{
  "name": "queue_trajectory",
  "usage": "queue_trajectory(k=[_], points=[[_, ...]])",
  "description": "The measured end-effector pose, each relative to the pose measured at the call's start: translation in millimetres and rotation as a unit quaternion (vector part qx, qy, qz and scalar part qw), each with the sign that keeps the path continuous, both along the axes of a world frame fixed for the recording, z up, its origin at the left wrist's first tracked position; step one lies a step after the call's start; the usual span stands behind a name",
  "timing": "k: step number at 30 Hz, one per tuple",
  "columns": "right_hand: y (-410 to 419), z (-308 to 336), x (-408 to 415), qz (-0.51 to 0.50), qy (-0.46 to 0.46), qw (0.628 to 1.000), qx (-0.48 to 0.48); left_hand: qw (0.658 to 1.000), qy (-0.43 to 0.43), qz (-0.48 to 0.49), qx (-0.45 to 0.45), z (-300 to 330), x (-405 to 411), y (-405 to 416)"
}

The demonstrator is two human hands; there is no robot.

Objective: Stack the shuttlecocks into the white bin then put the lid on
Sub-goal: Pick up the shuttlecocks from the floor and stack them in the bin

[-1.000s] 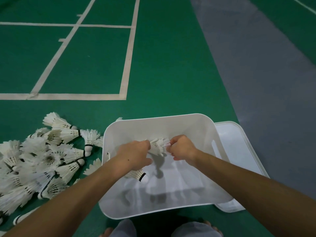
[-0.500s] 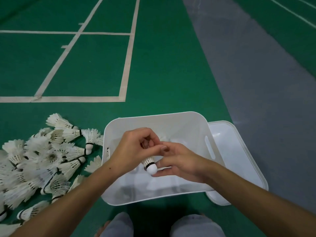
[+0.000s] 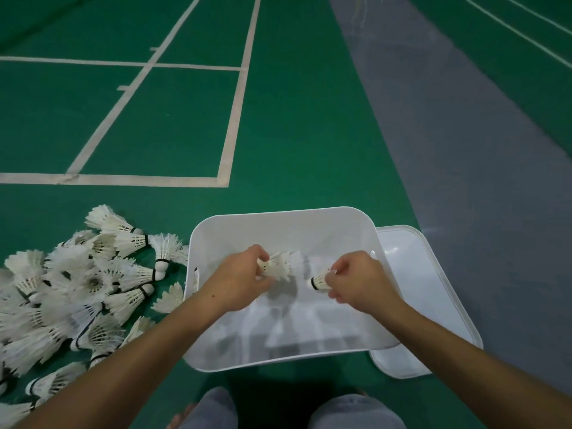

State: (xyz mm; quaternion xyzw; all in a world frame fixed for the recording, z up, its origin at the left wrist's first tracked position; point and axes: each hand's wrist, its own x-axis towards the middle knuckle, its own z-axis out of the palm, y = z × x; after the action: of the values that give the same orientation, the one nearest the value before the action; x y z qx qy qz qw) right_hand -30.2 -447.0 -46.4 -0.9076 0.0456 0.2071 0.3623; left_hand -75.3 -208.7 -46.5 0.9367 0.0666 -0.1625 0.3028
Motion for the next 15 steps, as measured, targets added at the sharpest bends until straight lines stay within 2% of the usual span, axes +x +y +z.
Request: queue_trajectory(k=[2,5,10,15], points=[[3.5,-5.9,11.1,0.004,-0.056,0.994,-0.090,0.995,0.083,-0.038,0.046,-6.9,5.3,0.2],[14.5,-21.7,27.4,-0.010,-0.062,0.992,-0.108,0.990,0.122,-0.048,0.051,-16.2,13.5,-2.2],[31.0,-57.7,46.4,-0.077,0.048,0.996,0.013,0.988,0.152,-0.030,0.026,-20.6,29.0,2.1],[37.9,-66.1,50.7,-0.164,0.174,0.964,0.114,0.986,0.168,-0.020,0.003,-18.7,34.1,4.6]])
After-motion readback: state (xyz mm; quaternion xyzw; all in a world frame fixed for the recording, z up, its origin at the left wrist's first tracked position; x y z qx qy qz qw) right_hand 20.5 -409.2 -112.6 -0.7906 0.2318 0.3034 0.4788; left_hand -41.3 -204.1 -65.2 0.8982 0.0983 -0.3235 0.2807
